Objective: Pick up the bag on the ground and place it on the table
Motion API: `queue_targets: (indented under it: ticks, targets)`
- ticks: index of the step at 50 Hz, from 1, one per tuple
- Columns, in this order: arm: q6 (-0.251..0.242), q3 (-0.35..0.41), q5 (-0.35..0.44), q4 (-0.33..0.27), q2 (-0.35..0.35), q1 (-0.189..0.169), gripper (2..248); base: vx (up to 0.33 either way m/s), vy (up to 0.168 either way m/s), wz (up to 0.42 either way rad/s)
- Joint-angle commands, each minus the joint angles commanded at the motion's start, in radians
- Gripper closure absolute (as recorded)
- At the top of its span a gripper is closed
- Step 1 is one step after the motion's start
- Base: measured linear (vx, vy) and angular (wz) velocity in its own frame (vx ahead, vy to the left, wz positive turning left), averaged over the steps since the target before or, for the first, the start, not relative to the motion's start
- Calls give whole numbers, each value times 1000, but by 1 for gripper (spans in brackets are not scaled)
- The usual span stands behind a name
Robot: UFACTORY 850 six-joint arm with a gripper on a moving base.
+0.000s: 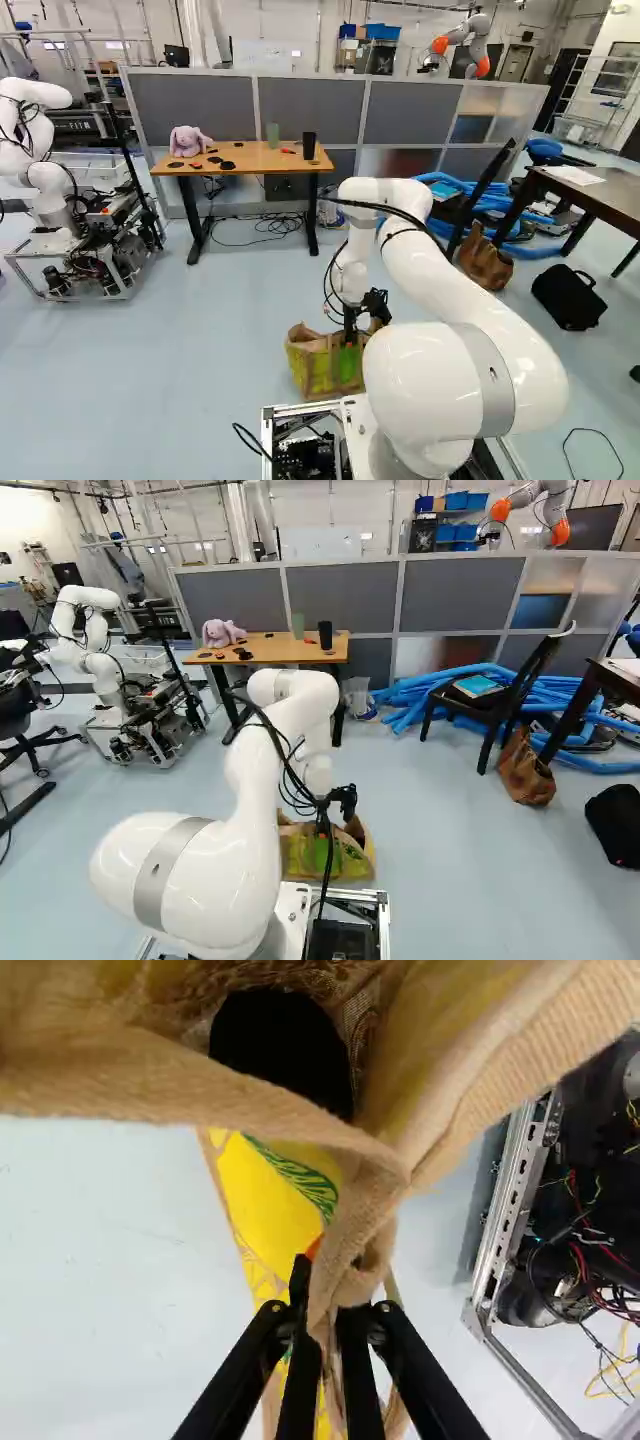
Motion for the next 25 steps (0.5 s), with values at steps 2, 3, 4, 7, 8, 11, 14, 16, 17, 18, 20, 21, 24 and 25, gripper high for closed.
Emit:
queue_targets:
  ticks: [2,3,4,7,8,11,14,16,17,18,20,21,24,25]
  targets:
    - [0,7,0,0,8,0,227,0,0,0]
    - [0,11,0,0,12,0,227,0,0,0]
    - [0,14,0,0,15,0,227,0,0,0]
    - [0,25,0,0,27,0,227,0,0,0]
    - [0,29,0,0,31,0,227,0,0,0]
    - [0,40,0,0,43,0,227,0,0,0]
    - [0,50,0,0,54,0,227,0,0,0]
    - [0,57,0,0,62,0,227,0,0,0]
    - [0,60,0,0,66,0,227,0,0,0]
    - [0,64,0,0,70,0,227,0,0,0]
    - [0,71,0,0,78,0,227,0,0,0]
    - [0,74,0,0,82,0,227,0,0,0]
    - [0,85,0,0,93,0,227,0,0,0]
    - [0,88,0,0,97,0,227,0,0,0]
